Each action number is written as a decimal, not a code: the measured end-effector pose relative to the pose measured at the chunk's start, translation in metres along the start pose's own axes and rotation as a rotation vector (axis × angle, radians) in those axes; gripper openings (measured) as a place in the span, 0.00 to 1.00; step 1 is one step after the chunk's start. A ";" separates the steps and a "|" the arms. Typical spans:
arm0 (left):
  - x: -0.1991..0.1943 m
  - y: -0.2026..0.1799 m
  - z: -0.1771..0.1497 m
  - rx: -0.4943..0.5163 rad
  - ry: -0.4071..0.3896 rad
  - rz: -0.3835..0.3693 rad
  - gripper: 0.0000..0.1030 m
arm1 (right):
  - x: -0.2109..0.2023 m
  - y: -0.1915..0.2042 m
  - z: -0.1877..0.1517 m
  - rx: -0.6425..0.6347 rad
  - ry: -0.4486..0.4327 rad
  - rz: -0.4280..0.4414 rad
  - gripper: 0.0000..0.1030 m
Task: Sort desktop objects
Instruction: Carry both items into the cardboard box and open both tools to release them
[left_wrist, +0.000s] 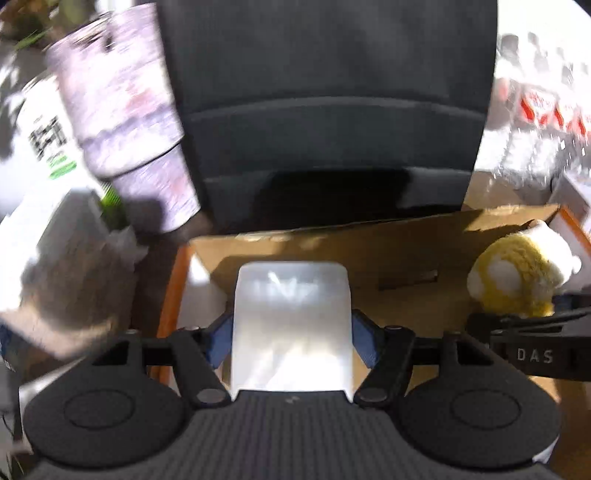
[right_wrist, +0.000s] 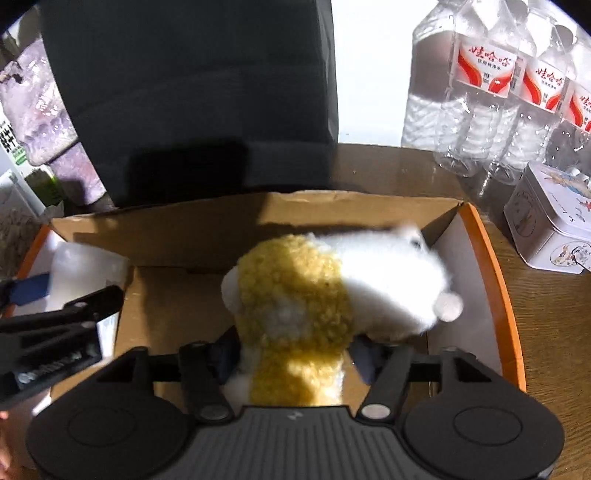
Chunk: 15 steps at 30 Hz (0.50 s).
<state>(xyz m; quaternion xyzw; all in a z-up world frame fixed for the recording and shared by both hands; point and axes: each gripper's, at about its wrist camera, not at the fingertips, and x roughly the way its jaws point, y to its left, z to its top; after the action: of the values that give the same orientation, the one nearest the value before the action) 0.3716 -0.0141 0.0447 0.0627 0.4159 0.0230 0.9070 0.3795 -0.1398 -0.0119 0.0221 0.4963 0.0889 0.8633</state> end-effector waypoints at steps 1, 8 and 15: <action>0.003 -0.003 -0.001 0.017 0.005 0.020 0.70 | -0.001 0.001 0.000 -0.003 -0.001 0.005 0.66; -0.024 0.010 -0.002 -0.044 -0.036 -0.028 0.81 | -0.045 -0.002 -0.005 0.025 -0.078 0.063 0.67; -0.111 0.028 -0.005 -0.065 -0.145 -0.059 0.95 | -0.146 0.015 -0.032 -0.069 -0.257 -0.004 0.83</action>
<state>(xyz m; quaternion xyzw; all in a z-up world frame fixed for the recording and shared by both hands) 0.2955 0.0033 0.1289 0.0224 0.3496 0.0053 0.9366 0.2785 -0.1519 0.0988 0.0026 0.3781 0.1005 0.9203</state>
